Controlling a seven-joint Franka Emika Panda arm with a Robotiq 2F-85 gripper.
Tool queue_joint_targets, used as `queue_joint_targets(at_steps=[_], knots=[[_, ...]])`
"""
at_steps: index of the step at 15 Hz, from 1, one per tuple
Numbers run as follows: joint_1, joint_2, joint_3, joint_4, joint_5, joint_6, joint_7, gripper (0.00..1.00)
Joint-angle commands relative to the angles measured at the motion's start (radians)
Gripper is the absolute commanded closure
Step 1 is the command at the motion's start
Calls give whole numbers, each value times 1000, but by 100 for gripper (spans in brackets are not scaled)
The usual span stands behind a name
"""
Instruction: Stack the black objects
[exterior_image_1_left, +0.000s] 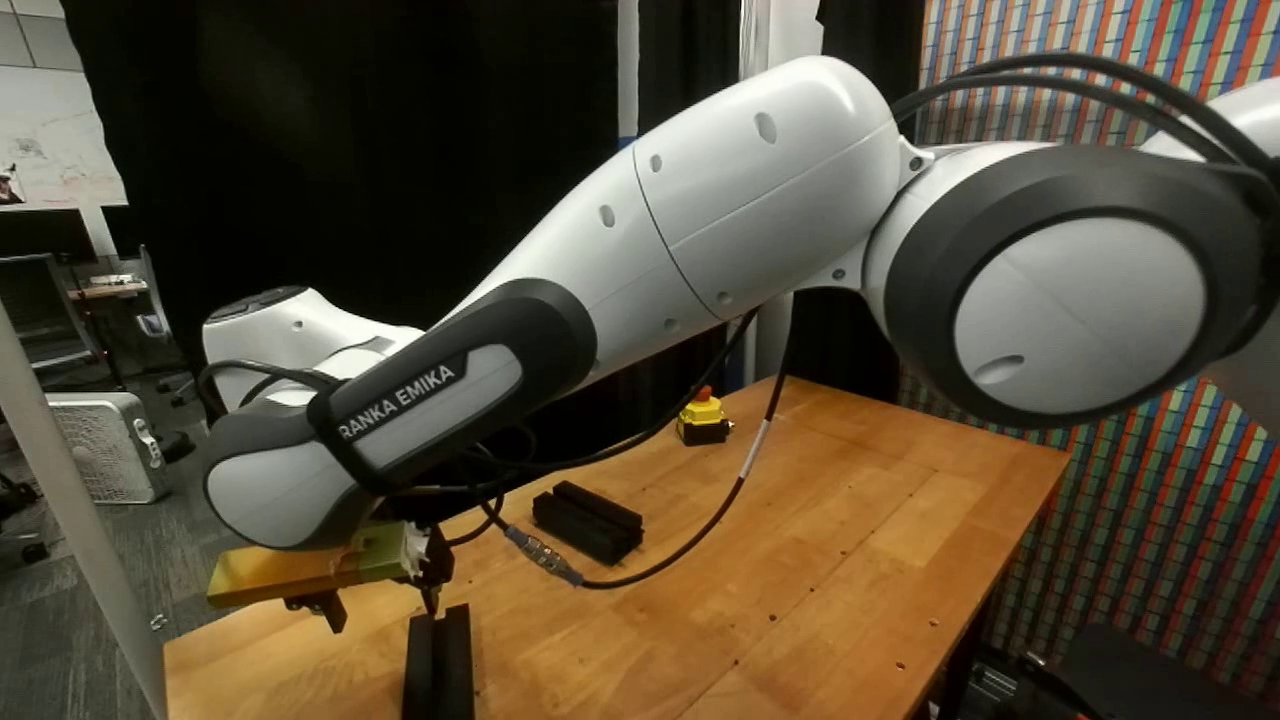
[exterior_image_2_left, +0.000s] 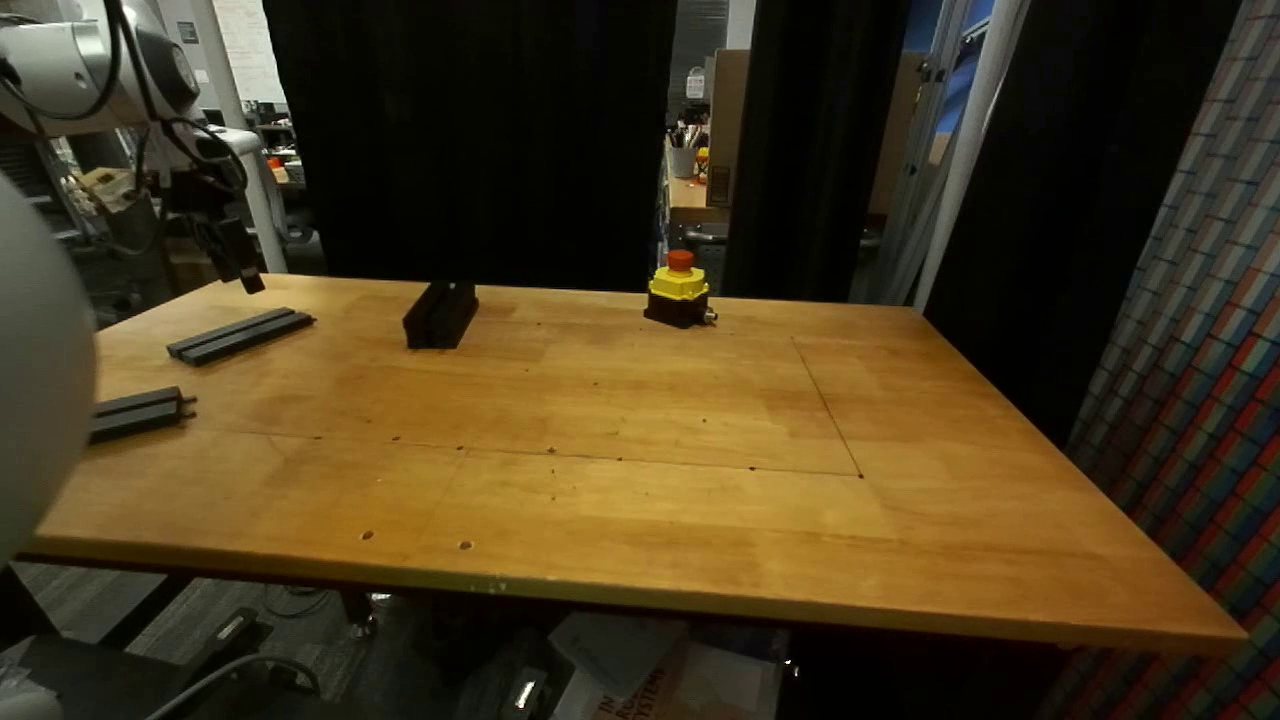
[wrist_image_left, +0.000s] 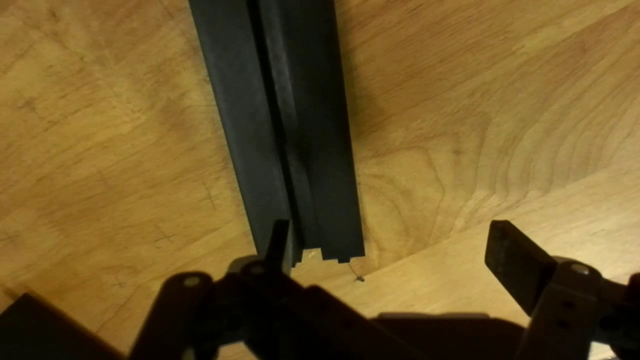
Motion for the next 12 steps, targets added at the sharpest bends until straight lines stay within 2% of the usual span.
queue_joint_targets(at_steps=[1, 5, 12], knots=[[-16, -38, 6, -40, 21, -9, 3, 0], [-43, -60, 21, -100, 57, 7, -19, 0], [-127, -152, 49, -311, 125, 91, -135, 0]])
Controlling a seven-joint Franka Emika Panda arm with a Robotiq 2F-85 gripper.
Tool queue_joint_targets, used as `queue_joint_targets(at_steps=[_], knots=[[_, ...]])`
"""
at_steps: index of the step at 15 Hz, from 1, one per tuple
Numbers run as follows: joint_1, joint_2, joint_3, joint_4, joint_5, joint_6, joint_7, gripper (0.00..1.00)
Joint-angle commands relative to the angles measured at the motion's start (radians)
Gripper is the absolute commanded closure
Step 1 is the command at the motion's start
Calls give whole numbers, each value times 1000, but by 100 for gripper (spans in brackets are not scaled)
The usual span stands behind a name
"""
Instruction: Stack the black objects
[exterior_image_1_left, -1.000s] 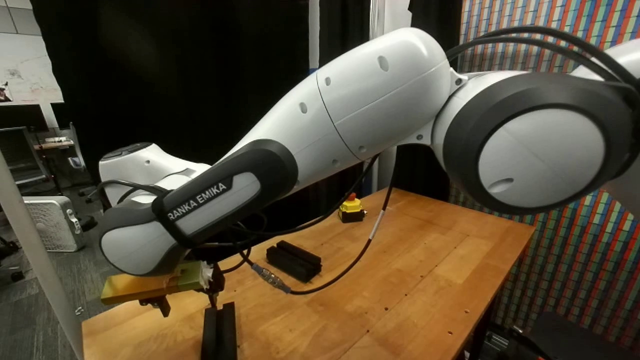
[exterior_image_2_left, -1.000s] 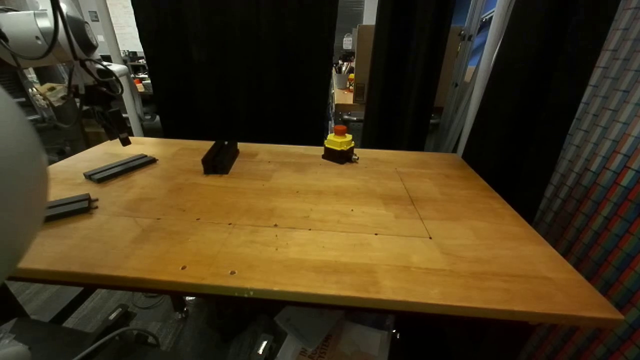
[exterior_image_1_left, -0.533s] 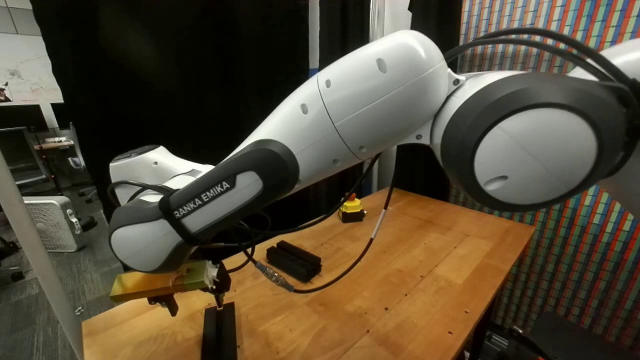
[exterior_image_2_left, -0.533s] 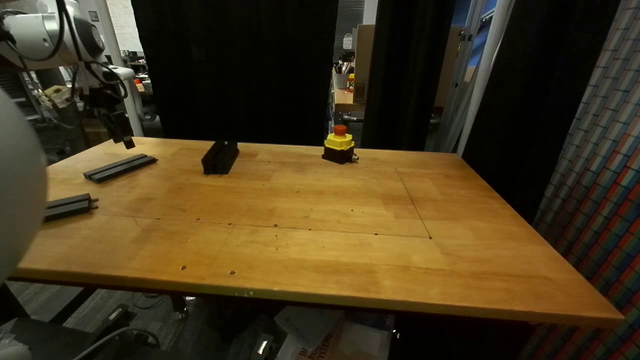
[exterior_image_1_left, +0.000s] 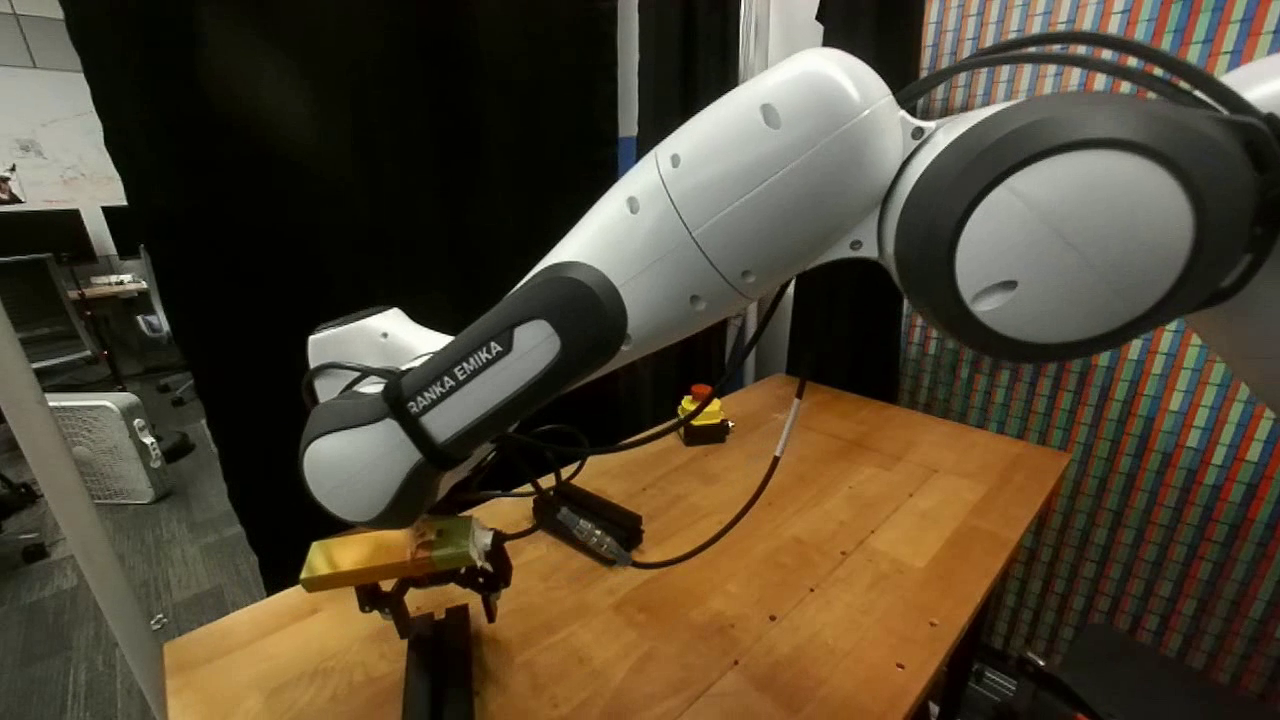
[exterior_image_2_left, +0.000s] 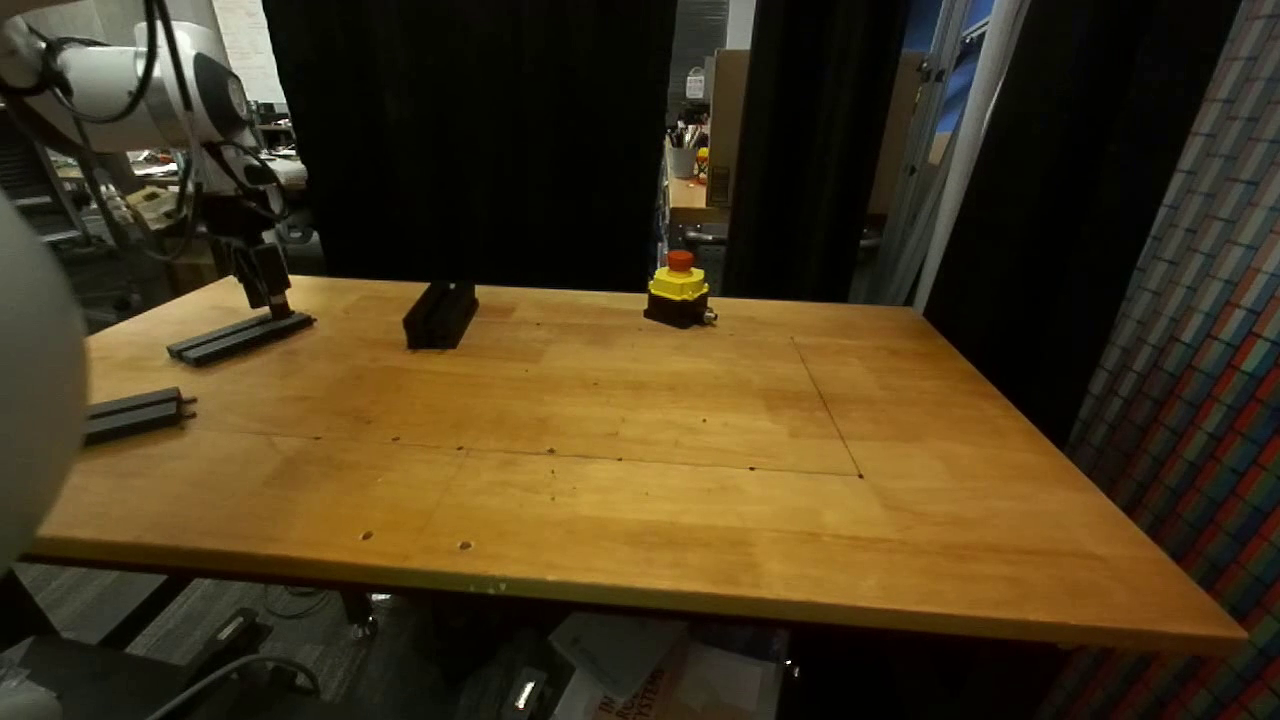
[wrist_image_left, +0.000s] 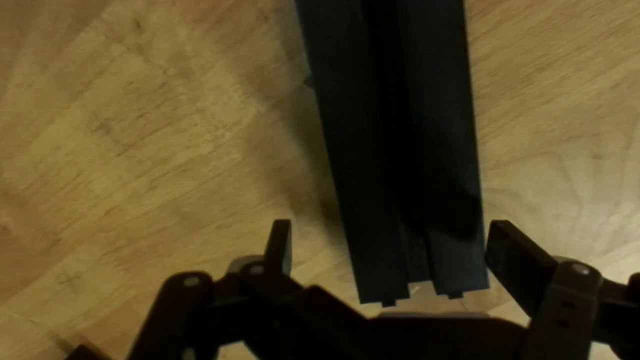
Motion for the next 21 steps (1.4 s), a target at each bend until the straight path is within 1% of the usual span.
queue_joint_targets(at_steps=[1, 2, 3, 4, 6, 10, 16, 21], knots=[[-59, -98, 35, -164, 45, 79, -108, 0], [-69, -106, 41, -188, 50, 100, -136, 0], [-98, -116, 73, -204, 24, 117, -147, 0], [-106, -123, 80, -218, 20, 134, -164, 0], [-117, -151, 95, -243, 5, 155, -186, 0], [-115, -182, 113, -252, -20, 151, -208, 0], [-136, -183, 167, -267, 20, 212, -258, 0], [-159, -174, 179, -304, 38, 277, -290, 0]])
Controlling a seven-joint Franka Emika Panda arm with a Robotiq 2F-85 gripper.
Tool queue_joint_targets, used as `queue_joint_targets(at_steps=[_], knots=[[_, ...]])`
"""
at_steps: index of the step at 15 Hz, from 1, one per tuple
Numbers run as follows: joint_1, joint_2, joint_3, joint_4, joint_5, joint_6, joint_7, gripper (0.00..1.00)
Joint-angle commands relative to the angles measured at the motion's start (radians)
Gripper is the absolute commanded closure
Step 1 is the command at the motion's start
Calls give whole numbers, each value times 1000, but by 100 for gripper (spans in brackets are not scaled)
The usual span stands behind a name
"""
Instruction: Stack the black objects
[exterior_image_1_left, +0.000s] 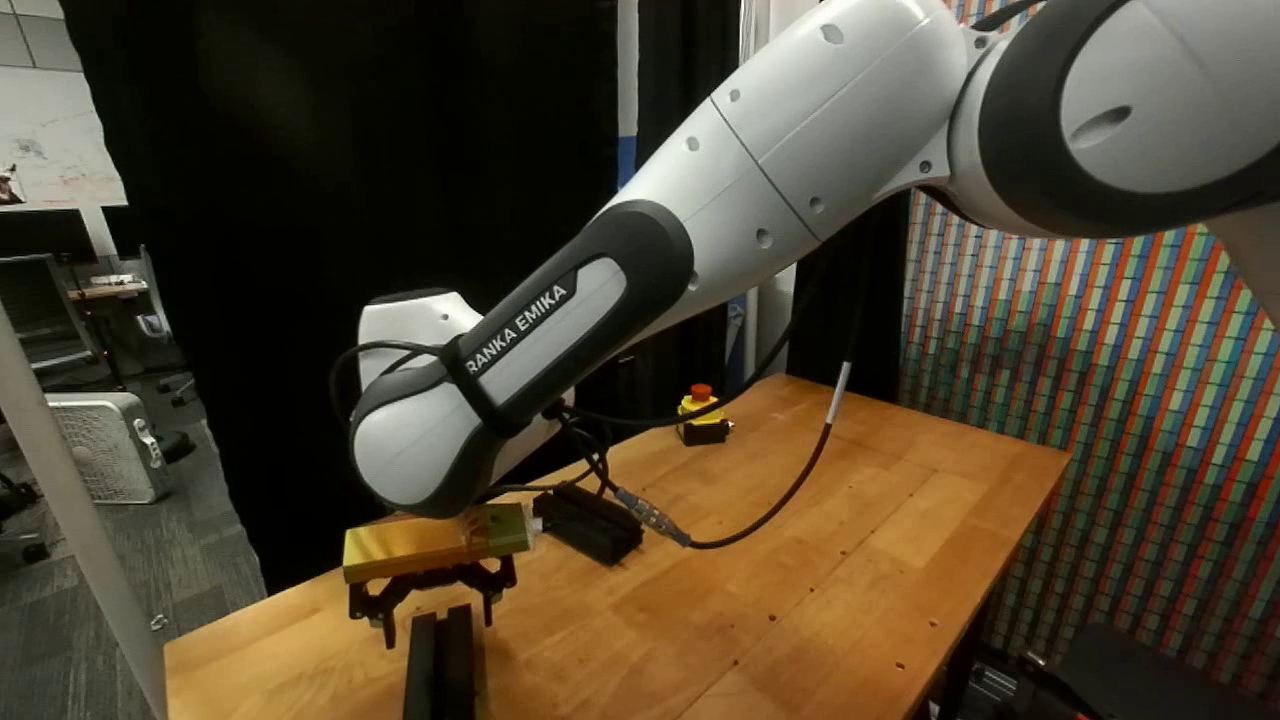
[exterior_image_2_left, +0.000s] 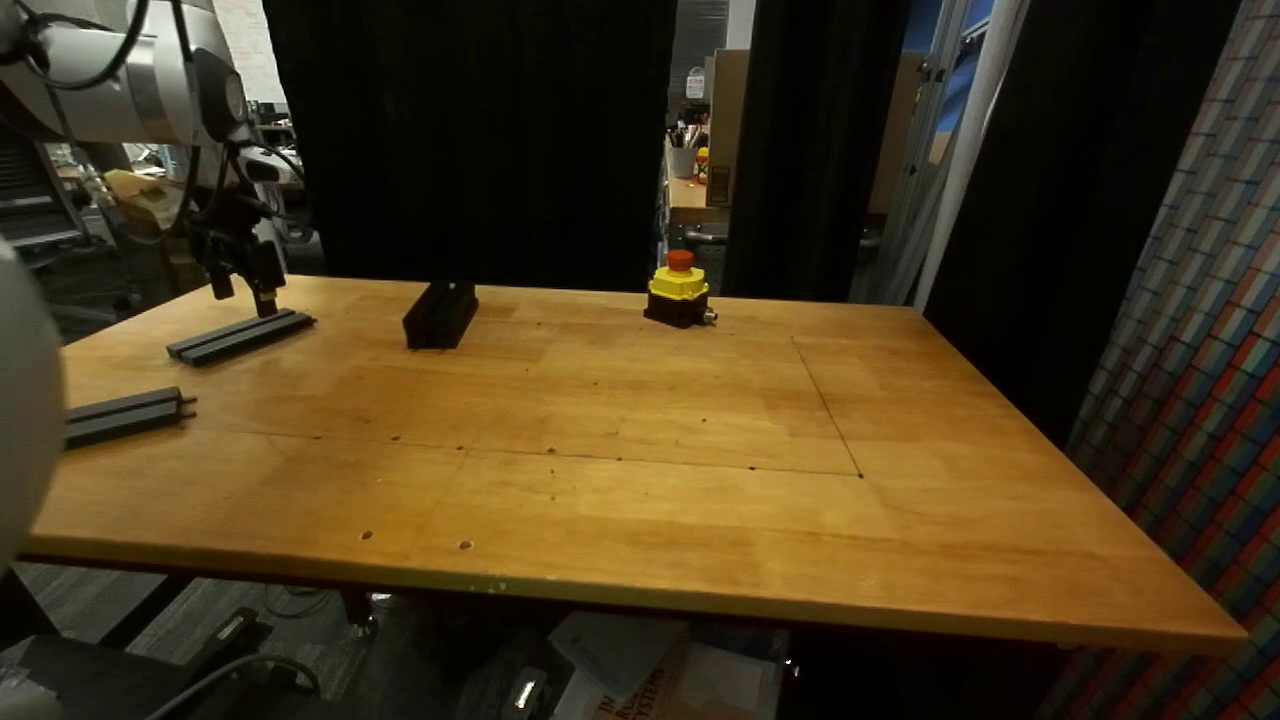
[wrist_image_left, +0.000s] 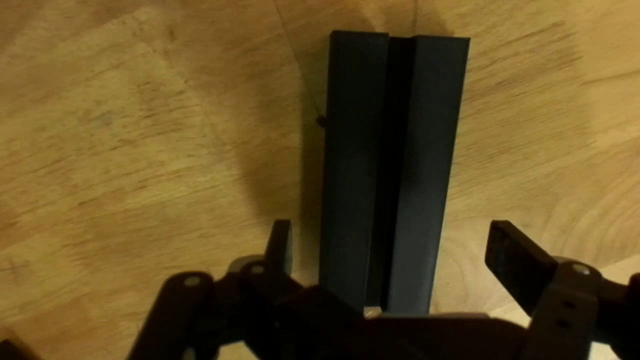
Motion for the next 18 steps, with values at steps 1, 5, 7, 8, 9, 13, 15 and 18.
queue_joint_targets(at_steps=[1, 5, 7, 8, 9, 13, 15, 18], knots=[[-37, -13, 21, -45, 27, 52, -48, 0], [-47, 18, 21, -25, 28, 34, -69, 0], [-46, 32, 23, -14, 26, 28, -81, 0], [-43, 38, 26, -4, 28, 22, -86, 0], [-42, 44, 28, -1, 29, 21, -91, 0], [-33, 40, 28, -1, 22, 24, -92, 0], [-25, 41, 26, 9, 14, 23, -88, 0], [-19, 52, 28, 33, 15, 11, -91, 0]])
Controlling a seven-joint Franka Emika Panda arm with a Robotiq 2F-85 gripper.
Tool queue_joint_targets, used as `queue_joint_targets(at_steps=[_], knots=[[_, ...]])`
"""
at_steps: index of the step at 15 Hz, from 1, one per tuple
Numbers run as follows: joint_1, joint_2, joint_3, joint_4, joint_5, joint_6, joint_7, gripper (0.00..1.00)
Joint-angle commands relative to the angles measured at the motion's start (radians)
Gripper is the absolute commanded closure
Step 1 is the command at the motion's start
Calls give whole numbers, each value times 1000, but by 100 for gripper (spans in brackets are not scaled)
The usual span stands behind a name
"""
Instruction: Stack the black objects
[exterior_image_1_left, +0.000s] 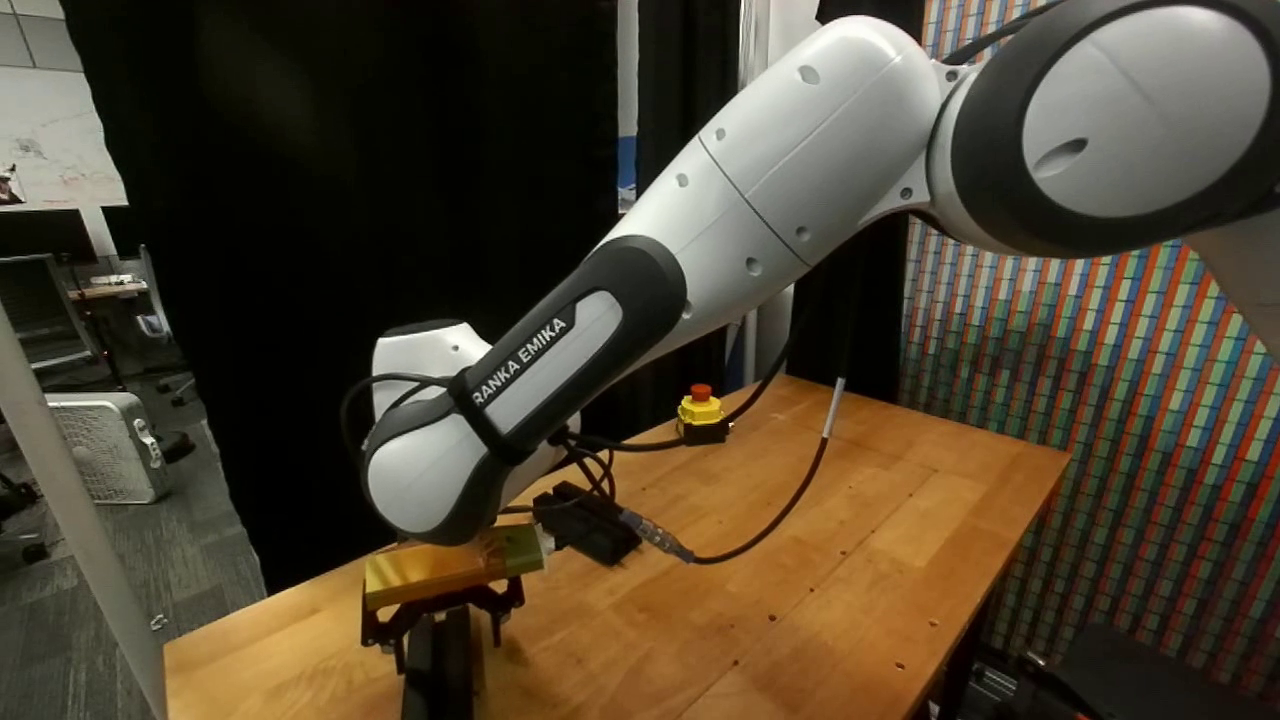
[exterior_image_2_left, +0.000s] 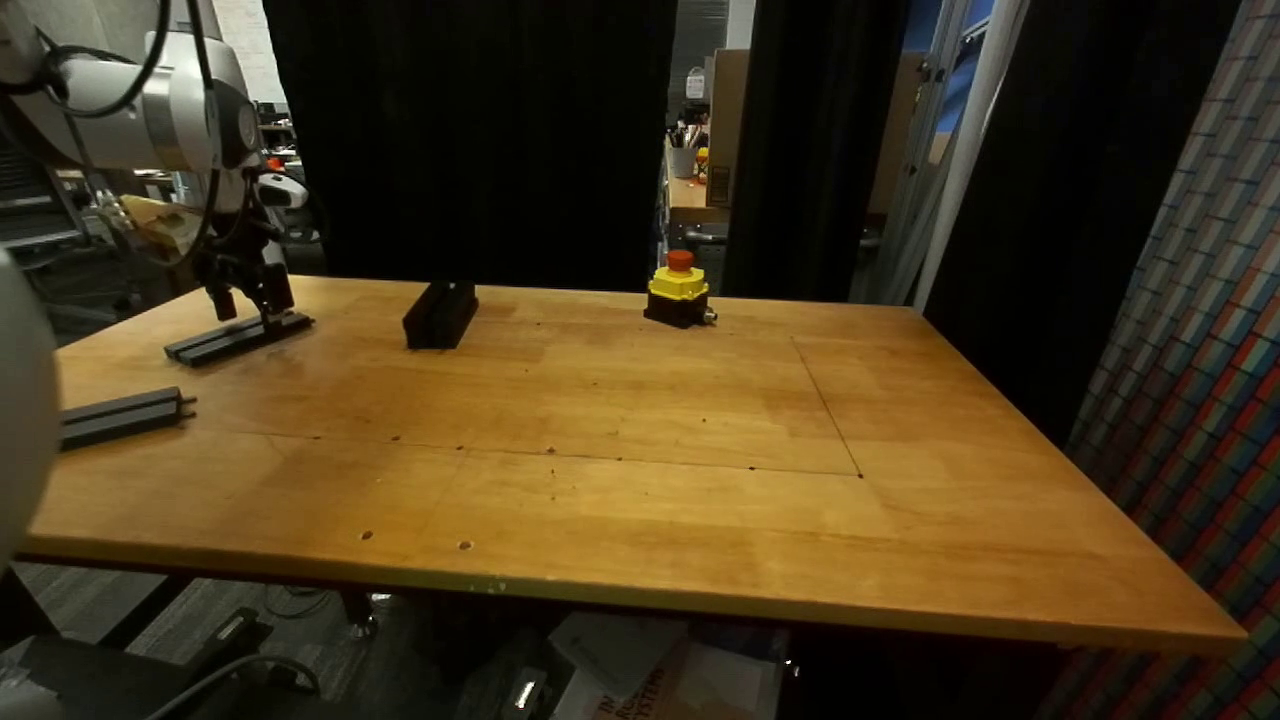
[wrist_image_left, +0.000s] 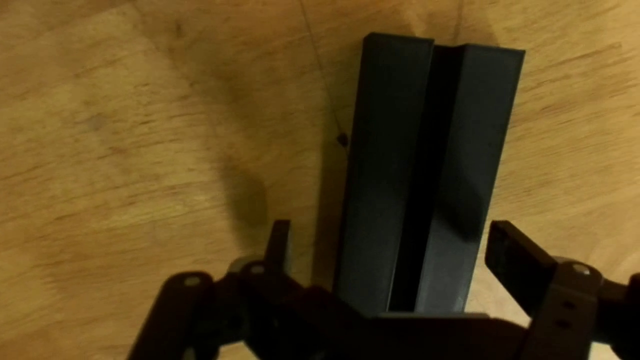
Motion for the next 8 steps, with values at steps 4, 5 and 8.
queue_joint_targets(at_steps=[4, 5, 8], knots=[[5, 28, 12, 62, 15, -14, -24, 0], [5, 32, 13, 67, 16, -14, -25, 0], [15, 55, 7, 98, 12, -24, -13, 0]])
